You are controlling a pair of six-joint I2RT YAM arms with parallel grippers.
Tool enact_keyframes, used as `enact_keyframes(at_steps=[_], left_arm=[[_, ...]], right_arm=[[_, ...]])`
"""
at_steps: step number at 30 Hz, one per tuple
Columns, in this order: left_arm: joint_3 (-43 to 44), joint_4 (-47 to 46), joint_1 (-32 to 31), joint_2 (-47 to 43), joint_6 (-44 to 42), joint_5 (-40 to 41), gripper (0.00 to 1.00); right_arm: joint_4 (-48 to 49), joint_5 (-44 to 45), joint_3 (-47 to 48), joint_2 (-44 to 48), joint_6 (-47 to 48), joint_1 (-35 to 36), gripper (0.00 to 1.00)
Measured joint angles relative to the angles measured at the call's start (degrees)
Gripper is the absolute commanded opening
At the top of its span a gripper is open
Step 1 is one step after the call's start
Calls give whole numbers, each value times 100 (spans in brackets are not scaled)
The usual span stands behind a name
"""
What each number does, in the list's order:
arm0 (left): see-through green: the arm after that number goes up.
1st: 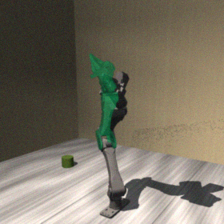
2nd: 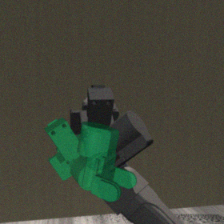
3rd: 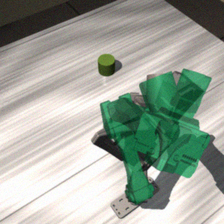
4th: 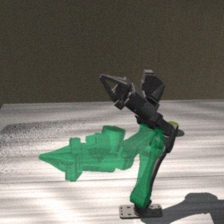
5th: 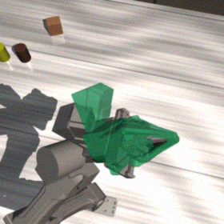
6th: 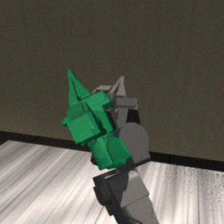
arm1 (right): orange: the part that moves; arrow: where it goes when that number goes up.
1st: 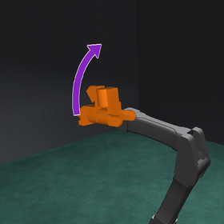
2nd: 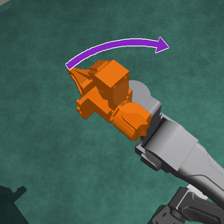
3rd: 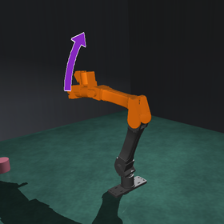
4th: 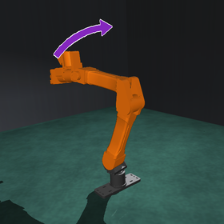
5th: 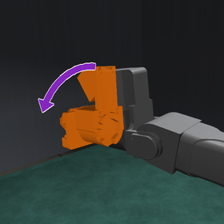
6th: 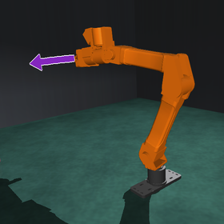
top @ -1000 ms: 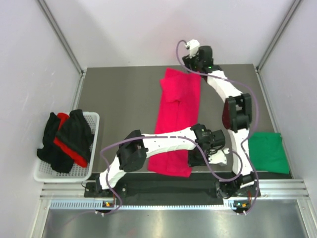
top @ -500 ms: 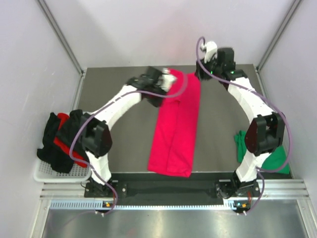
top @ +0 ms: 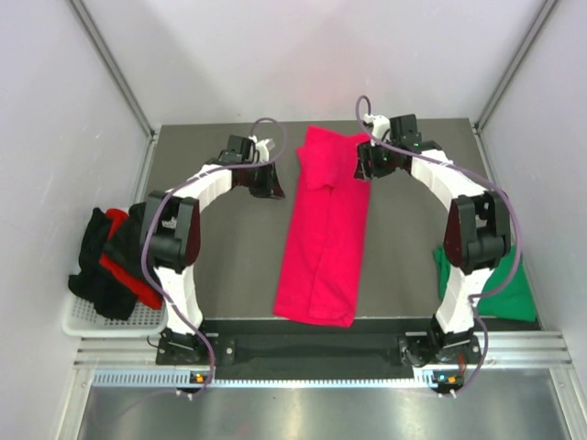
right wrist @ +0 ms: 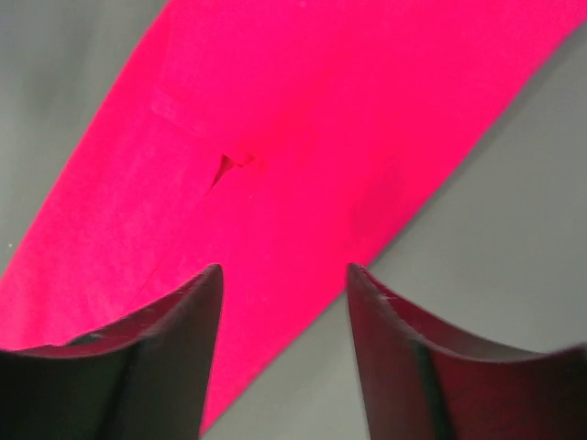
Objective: Fold and stack the t-shirts
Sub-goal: Fold the tshirt
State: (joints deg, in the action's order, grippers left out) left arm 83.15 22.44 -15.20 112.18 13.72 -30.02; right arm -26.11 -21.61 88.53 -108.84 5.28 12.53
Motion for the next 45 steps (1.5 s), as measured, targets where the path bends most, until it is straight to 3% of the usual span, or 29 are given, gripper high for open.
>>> enact_keyframes(at_steps=[3, 7, 28, 31, 36, 39, 45], left_arm=[[197, -57, 92, 498, 153, -282, 26], [610, -31, 85, 1178, 184, -476, 27], [1453, 59, -70, 1875, 205, -778, 29], [1515, 98, -81, 1897, 179, -719, 28], [1683, 136, -81, 2039, 155, -706, 1], [1703, 160, -81, 2055, 125, -710, 0], [1460, -35, -79, 1947, 142, -772, 3]], right_arm=[[-4, -105, 0, -192, -46, -92, 66], [-9, -225, 0, -483, -107, -297, 66], [-79, -1134, 675, -1770, -433, -660, 54], [-90, -1147, 723, -1812, -442, -671, 45], [-122, -1106, 748, -1884, -444, -671, 22], [-173, -1086, 914, -2017, -442, -671, 8], [-474, -1110, 1515, -2385, -437, -671, 0]])
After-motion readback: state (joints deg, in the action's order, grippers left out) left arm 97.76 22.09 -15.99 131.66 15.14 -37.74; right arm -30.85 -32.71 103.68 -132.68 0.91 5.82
